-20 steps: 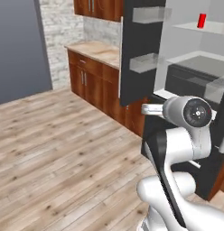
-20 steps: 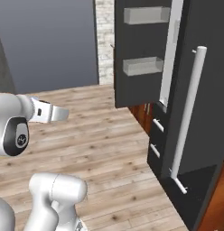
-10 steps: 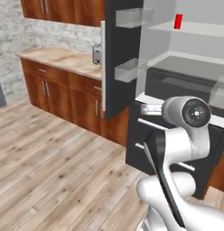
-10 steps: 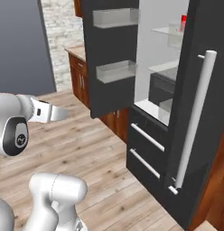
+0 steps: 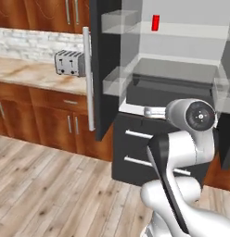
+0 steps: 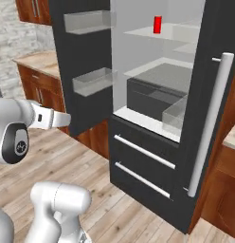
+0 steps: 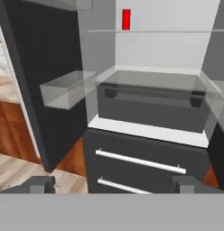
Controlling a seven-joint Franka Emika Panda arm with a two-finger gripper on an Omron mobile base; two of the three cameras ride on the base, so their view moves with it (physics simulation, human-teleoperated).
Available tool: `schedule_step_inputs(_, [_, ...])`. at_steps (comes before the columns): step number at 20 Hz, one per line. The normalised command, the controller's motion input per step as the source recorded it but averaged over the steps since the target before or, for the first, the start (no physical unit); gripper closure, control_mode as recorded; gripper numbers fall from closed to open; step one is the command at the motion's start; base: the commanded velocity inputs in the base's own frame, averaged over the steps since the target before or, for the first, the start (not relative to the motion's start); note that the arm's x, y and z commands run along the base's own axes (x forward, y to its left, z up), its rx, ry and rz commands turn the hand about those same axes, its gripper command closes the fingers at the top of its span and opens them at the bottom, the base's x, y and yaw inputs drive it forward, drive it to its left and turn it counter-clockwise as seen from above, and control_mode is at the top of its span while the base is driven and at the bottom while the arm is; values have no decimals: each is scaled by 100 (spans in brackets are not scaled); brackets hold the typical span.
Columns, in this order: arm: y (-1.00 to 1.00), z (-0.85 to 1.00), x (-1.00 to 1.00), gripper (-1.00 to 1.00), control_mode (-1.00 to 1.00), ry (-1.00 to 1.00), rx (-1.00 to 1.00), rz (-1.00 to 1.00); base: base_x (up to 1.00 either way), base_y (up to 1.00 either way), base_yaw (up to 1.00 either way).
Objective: Open the fridge, grab two sodas, and place both sodas inside the bowl with ice on the dining counter.
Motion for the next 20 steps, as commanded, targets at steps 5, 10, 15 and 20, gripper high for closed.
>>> schedule_step_inputs(5, [0, 0, 0, -100, 100, 0, 0, 0, 48, 0, -45])
schedule_step_inputs(10, [0, 0, 0, -100, 100, 0, 0, 0, 55, 2, -45])
schedule_step_inputs(15, [0, 0, 0, -100, 100, 0, 0, 0, 82, 28, -37])
schedule_step_inputs(20, [0, 0, 0, -100, 100, 0, 0, 0, 72, 33, -33])
